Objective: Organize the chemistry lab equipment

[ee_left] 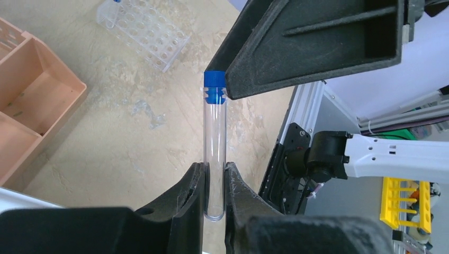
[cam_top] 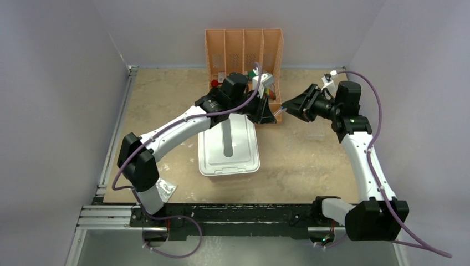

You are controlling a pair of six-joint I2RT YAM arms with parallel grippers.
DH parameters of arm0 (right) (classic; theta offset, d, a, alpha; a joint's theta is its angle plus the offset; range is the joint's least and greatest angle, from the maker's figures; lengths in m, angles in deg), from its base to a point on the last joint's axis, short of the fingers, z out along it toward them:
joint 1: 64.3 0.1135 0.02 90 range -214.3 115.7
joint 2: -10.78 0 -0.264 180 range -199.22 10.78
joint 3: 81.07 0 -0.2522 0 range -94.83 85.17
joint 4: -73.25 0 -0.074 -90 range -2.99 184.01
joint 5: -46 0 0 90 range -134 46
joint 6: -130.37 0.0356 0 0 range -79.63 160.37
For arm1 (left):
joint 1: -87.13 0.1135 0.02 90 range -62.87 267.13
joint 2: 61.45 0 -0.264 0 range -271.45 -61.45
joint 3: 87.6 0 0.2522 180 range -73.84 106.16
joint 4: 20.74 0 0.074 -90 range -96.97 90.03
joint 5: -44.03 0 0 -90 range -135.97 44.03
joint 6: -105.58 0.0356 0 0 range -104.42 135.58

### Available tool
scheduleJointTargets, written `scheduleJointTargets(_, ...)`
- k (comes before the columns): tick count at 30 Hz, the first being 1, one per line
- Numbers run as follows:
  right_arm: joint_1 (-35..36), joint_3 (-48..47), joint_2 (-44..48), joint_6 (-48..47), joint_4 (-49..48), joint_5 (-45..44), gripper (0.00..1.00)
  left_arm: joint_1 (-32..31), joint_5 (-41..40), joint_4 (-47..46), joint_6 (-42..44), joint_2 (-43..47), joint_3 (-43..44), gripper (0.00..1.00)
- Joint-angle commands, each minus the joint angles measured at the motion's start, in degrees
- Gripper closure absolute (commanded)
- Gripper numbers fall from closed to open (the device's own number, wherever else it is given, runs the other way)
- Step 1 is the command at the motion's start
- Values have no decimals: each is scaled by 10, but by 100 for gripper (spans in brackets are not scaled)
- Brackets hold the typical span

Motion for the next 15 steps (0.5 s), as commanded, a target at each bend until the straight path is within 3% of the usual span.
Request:
scheduleJointTargets(1, -1, -4, 4, 27, -54, 54, 57, 13, 55, -25, 15, 41, 0, 100)
scheduleJointTargets(15, -1, 14, -17, 77, -131, 95, 74, 21, 68, -30, 15, 44, -2, 100)
